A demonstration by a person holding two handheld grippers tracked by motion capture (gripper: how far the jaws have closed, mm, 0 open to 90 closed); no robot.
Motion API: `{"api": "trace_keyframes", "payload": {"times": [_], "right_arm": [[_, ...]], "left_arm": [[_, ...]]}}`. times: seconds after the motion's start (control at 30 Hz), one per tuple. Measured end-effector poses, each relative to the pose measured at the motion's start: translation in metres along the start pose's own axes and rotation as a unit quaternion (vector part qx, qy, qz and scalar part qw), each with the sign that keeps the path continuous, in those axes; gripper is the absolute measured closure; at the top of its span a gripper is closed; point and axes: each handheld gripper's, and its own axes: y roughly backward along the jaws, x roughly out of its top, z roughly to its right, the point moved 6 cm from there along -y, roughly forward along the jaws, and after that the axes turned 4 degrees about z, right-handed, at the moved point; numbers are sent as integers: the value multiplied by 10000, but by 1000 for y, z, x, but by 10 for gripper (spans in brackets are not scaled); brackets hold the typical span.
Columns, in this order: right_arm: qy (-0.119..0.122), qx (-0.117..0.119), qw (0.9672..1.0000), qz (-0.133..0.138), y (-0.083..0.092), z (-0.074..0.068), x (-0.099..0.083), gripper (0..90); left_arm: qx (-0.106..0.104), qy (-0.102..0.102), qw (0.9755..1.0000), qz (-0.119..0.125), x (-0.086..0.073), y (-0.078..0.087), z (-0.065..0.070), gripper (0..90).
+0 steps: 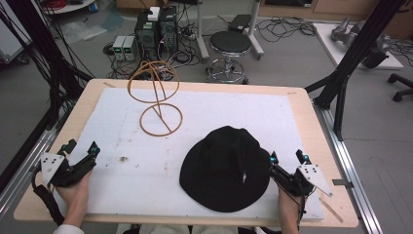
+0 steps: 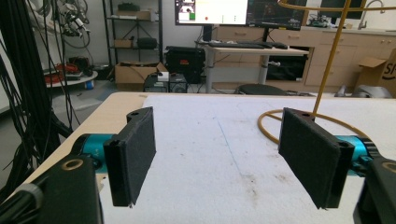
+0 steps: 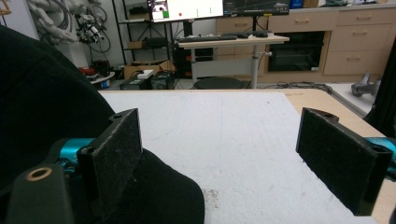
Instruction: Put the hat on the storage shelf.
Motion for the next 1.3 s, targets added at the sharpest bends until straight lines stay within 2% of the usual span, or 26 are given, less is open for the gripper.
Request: {"api": "trace_keyframes", "payload": {"times": [0.97, 1.1, 1.3], "right_arm": [[-146, -61, 9999, 46, 2, 3, 1, 136], [-326, 10, 9994, 79, 4, 1, 4, 136], [-322, 255, 9990, 166, 7, -10, 13, 127]], "left_arm": [[-43, -11, 10000, -13, 0, 0, 2, 280], [-58, 1, 10000, -8, 0, -1, 2, 280], [-81, 10, 10000, -8, -1, -1, 3, 282]]}}
